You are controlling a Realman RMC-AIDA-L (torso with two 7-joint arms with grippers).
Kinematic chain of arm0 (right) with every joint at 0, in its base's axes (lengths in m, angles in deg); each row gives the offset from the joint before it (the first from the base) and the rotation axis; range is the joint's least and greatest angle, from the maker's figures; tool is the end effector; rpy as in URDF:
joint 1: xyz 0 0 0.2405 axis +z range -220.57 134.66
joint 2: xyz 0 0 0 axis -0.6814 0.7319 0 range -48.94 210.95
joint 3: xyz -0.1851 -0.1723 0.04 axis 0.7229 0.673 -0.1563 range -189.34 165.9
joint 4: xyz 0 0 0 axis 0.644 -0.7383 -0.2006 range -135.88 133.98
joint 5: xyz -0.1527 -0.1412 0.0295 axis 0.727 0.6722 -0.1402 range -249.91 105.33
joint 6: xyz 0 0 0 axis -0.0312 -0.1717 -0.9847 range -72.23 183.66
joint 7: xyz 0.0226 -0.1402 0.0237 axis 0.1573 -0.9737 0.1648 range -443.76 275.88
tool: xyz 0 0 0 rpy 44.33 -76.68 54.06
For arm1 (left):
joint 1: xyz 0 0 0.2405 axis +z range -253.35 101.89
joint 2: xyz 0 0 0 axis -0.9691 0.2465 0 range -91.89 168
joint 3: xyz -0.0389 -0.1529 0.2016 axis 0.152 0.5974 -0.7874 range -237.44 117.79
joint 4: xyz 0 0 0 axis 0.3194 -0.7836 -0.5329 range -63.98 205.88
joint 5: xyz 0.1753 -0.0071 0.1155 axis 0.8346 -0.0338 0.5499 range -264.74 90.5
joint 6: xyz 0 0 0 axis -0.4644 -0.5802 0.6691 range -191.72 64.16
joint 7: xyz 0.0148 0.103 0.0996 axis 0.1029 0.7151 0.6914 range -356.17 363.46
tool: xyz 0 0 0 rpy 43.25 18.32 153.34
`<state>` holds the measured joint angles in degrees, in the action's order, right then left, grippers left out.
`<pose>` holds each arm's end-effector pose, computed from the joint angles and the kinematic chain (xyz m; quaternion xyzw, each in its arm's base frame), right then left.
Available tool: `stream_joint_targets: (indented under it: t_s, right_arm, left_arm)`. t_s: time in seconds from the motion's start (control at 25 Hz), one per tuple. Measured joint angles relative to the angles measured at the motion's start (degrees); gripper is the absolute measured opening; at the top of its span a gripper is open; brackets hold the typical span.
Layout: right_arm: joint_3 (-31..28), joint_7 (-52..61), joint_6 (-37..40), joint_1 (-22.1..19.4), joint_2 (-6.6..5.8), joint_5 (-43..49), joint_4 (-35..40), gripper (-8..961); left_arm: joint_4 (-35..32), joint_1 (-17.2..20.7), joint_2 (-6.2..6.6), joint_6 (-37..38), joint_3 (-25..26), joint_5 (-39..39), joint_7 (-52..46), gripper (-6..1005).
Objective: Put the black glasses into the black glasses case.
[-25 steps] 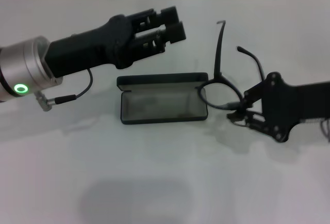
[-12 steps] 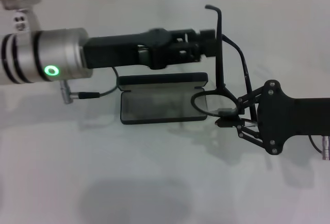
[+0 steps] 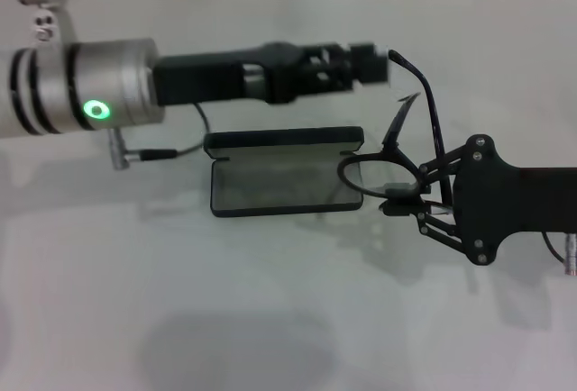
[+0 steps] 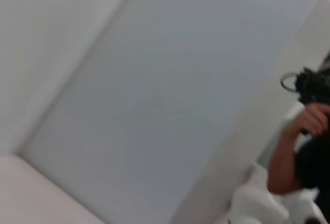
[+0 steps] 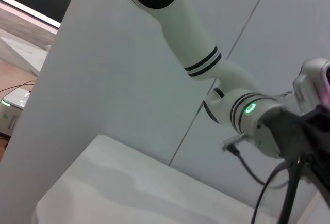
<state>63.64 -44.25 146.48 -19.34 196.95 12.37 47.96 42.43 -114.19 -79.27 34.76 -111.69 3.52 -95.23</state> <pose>0.1978 0.3009 -0.0140 -0.9229 -0.2416 0.2765 0.1162 -0.1753 0.3406 -0.0043 0.8661 0.2977 0.3961 0.0651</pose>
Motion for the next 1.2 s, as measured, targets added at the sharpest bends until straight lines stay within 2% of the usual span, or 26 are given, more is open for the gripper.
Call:
stream_joint_targets:
  t_s: [0.2,0.56,0.76,1.04,1.2]
  right_arm:
    - [0.0,-0.05,0.08,-0.18,0.07,0.21,-0.04,98]
    - [1.25,-0.1,0.0,0.13,0.07,0.3,-0.06,97]
    - [1.31,-0.14,0.12,0.18,0.07,0.34,-0.05,98]
    - [1.19,-0.43,1.1,-0.1,-0.06,0.31,0.52,98]
    - [0.75,-2.37,5.45,-0.46,-0.09,-0.38,0.76,97]
  left_arm:
    - [-0.06,0.89,0.24,0.15,3.24,-0.03,0.09,557]
    - [0.59,-1.34,-1.13,-0.8,-1.1,6.11,-0.98,557]
    - [0.41,-1.48,-1.4,-1.56,-2.93,7.62,-1.2,557]
    - [0.22,-1.16,-0.99,-1.67,-1.68,6.64,-0.84,556]
    - [0.19,-0.86,-0.52,-3.85,-1.1,7.08,-0.89,556]
